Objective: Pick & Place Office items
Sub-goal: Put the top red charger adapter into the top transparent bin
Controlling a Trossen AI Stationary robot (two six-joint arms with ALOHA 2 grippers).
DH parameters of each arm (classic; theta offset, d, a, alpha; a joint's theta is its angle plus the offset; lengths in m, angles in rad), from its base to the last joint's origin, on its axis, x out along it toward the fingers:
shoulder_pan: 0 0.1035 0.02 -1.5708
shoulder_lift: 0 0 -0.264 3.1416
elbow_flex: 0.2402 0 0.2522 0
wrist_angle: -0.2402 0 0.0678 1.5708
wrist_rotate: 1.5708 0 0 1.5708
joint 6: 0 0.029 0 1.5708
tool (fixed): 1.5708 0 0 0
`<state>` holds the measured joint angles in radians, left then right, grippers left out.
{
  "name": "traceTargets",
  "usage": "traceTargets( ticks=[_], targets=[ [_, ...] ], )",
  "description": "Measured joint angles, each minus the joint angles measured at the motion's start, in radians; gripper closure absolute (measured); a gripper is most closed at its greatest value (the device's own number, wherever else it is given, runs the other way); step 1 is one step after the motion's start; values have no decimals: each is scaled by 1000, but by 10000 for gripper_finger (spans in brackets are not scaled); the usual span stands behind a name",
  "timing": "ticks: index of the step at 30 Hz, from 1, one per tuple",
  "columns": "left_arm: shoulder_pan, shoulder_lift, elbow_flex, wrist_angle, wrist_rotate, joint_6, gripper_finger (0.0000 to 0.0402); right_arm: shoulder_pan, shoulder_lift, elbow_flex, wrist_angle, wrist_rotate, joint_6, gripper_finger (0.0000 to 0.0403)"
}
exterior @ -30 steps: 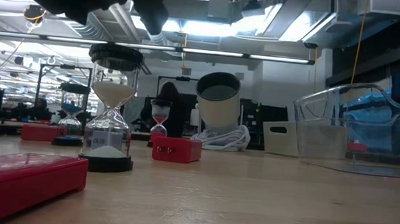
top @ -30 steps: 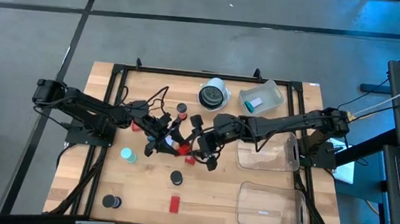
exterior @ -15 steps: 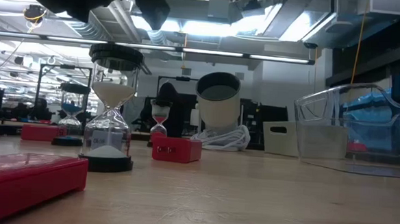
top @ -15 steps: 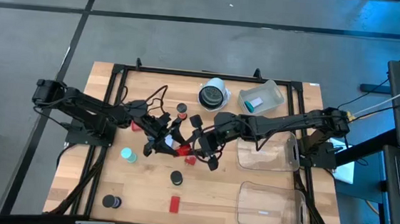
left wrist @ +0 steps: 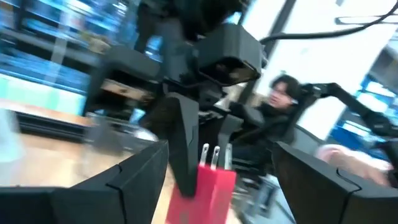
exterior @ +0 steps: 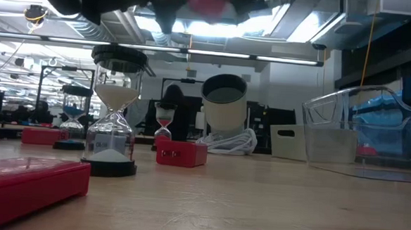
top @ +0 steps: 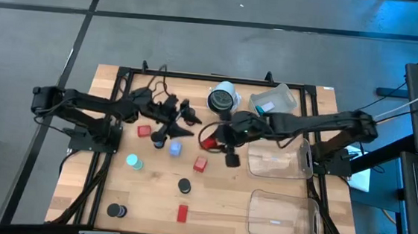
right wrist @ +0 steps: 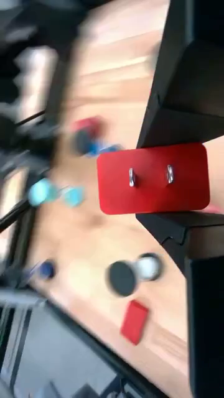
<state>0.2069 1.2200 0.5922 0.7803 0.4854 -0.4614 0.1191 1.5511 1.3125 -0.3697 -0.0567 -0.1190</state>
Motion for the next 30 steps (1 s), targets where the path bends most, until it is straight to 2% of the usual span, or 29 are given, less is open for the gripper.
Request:
traceTargets(
  ticks=[6,10,13,16,21,30],
  targets=[
    [93,-2,0,-76,0,4,119,35,-141,1,-422,147,347,279],
    [111,2,0,-177,-11,10,119,105,-172,1,-707,219,613,279],
    [107,2,0,-222,-63,35,120,163,-170,0,-850,229,783,279],
    [107,2,0,-246,-101,38,120,196,-166,-34,-889,226,953,279],
    [104,2,-1,-263,-110,54,121,203,-166,-166,-900,147,1254,279],
    [56,2,-1,-264,-108,54,121,186,-165,-424,-888,52,1397,279]
  ],
)
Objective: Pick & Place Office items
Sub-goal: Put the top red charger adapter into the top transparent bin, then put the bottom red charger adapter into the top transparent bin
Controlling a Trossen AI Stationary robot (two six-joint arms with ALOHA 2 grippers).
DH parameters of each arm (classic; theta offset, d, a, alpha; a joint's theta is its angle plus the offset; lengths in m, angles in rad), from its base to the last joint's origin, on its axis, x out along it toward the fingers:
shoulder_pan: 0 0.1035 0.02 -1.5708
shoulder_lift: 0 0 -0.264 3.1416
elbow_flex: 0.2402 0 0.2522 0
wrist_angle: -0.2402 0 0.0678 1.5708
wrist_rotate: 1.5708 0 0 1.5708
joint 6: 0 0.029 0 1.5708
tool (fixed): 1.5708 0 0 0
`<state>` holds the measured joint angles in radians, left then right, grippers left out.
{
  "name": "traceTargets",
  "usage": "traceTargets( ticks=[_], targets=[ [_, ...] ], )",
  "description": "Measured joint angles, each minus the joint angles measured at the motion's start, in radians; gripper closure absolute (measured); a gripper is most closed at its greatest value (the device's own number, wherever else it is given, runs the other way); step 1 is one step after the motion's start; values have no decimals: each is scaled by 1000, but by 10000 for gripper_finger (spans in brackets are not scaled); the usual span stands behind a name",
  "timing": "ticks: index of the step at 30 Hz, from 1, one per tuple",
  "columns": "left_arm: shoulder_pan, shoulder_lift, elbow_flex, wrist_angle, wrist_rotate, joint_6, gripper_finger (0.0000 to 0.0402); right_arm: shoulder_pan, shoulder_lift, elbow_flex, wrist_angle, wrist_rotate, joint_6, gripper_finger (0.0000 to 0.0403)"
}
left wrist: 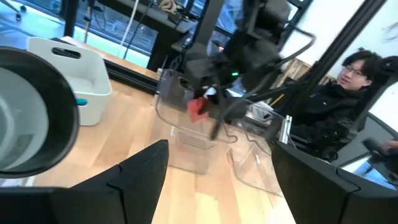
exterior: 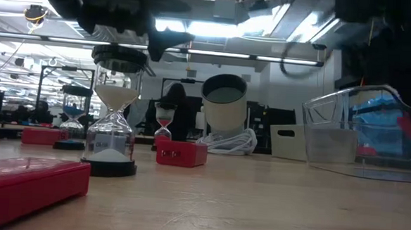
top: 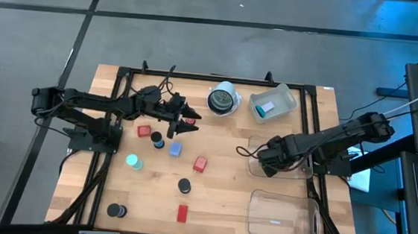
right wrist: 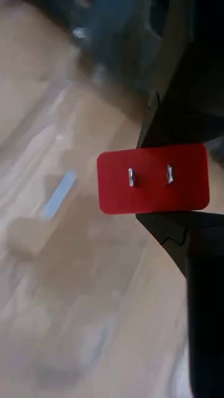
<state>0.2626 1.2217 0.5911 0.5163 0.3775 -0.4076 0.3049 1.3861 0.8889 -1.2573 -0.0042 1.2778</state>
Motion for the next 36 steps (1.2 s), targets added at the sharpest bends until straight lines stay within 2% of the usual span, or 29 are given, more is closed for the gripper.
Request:
traceTargets(
  ticks=[8,17,22,28,32,36],
  targets=[
    [-26,0,0,1,2,2,121,-11,0,-121,21,-38,21,276],
    [-26,0,-1,3,2,15,121,-11,0,-126,57,-38,-6,251],
    [-26,0,-1,3,2,27,121,-11,0,-126,58,-38,20,224],
    [-26,0,-1,3,2,28,121,-11,0,-125,56,-38,20,172],
    [-26,0,-1,3,2,28,121,-11,0,-84,-7,-39,-3,141],
    [-26,-3,-1,3,15,27,121,-11,0,26,-173,-7,-20,131]
  ],
)
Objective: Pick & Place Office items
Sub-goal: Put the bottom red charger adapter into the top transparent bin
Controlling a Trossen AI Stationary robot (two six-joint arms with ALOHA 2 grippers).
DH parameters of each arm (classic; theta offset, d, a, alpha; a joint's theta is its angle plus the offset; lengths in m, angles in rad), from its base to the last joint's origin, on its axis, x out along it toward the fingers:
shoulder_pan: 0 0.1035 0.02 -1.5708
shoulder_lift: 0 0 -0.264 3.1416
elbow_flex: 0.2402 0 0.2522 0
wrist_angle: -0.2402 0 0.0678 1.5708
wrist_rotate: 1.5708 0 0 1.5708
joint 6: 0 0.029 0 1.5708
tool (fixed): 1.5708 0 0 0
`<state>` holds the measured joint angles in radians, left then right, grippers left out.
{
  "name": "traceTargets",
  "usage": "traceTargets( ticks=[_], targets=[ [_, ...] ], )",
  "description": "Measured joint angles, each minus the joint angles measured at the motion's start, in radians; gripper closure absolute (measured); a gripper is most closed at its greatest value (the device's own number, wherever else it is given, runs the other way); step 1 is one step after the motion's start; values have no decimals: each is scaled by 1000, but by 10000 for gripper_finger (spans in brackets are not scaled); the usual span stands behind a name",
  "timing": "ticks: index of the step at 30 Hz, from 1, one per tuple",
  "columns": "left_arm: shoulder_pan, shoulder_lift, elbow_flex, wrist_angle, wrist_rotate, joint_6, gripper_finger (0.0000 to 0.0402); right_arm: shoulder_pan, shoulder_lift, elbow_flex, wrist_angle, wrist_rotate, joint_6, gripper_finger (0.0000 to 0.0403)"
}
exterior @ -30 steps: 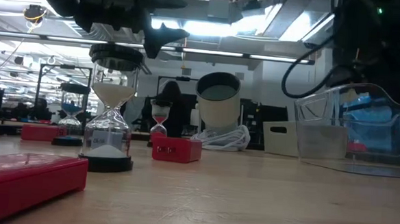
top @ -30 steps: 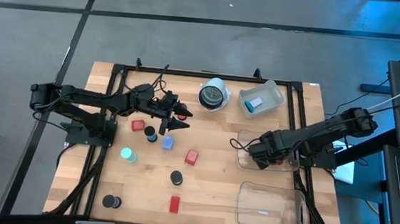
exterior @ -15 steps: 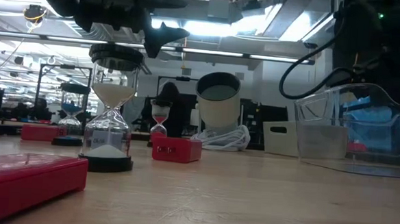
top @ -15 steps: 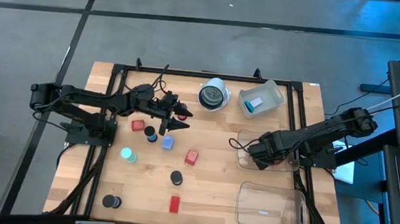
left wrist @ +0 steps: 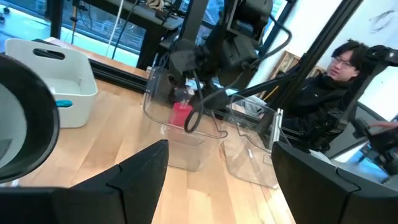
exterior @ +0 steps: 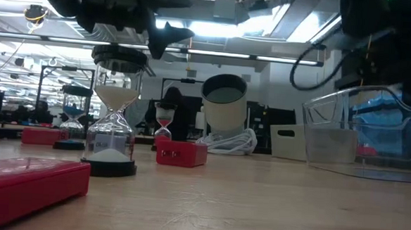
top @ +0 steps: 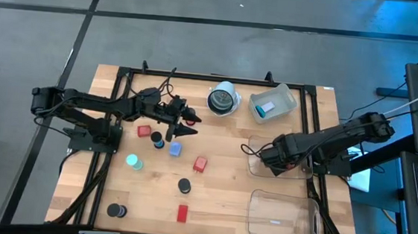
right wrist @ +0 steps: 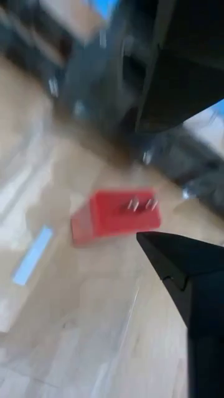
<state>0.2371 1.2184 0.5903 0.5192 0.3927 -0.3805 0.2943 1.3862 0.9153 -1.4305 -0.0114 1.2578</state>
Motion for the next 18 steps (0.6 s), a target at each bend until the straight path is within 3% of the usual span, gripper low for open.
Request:
traceTargets(
  ticks=[5,11,14,18],
  targets=[
    [4,0,0,0,67,0,121,0,0,203,-145,147,-39,137],
    [41,0,0,-1,161,-28,121,0,-1,394,44,472,-239,143],
    [76,0,0,-3,230,-67,121,-1,-1,414,271,521,-603,144],
    [134,0,0,-4,371,-131,121,0,14,368,651,413,-1074,144]
  ],
)
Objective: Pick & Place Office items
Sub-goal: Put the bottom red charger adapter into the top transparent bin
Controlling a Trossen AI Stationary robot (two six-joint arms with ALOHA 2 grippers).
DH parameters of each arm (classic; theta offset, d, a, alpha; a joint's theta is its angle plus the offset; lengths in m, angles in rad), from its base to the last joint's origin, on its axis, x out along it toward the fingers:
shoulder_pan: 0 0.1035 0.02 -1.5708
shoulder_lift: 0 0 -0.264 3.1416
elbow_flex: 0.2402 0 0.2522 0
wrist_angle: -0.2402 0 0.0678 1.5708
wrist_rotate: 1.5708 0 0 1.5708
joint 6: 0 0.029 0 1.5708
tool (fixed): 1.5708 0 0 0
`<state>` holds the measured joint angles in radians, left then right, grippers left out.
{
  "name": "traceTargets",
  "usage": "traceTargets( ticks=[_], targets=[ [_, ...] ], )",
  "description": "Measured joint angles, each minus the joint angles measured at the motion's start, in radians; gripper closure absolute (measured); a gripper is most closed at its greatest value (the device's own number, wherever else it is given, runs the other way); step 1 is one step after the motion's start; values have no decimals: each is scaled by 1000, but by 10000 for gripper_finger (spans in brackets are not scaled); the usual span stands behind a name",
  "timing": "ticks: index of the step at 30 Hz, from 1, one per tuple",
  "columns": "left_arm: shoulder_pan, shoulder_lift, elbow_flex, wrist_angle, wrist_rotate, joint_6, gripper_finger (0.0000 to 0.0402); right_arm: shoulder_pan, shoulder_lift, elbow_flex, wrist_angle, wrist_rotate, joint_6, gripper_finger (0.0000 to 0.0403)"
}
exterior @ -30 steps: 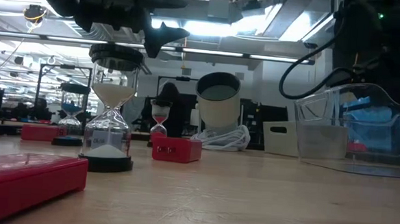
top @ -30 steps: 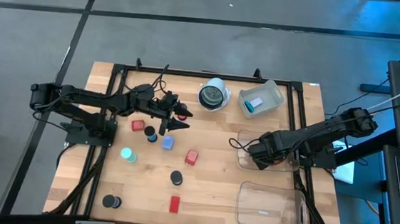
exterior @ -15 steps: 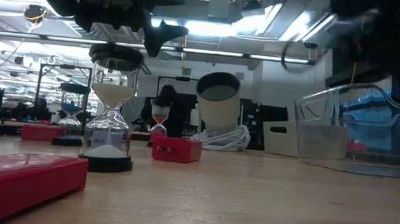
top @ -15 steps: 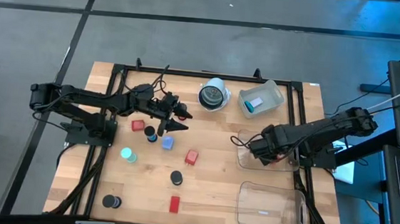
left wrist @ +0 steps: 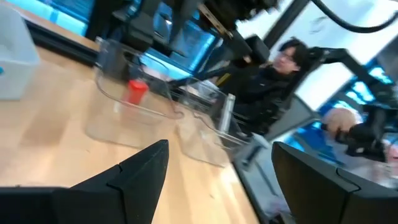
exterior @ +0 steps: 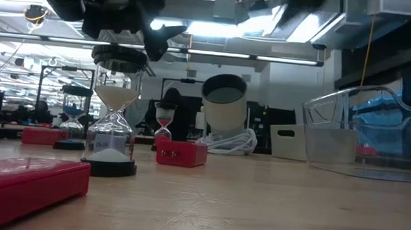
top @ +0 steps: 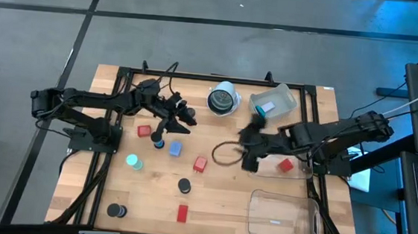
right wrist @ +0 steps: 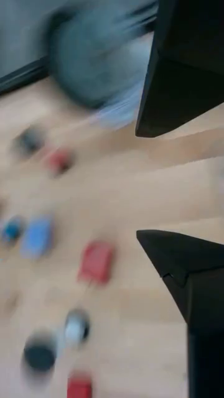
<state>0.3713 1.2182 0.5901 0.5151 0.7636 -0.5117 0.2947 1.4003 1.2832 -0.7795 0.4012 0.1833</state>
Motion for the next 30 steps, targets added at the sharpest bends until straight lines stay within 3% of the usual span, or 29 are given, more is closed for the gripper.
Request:
traceTargets(
  ticks=[5,11,16,21,25,30],
  targets=[
    [54,-5,0,-3,87,-41,121,-27,74,-34,258,-150,-265,144],
    [137,-78,0,-1,126,-80,121,-117,207,-36,282,-249,-353,118],
    [202,-179,0,-2,149,-103,121,-163,350,-36,341,-347,-637,83],
    [236,-286,0,-44,149,-104,121,-180,479,-36,431,-434,-867,72],
    [256,-352,0,-91,148,-95,121,-190,538,-36,484,-463,-967,72],
    [272,-396,0,-162,124,-60,121,-212,578,-36,567,-615,-998,72]
  ],
)
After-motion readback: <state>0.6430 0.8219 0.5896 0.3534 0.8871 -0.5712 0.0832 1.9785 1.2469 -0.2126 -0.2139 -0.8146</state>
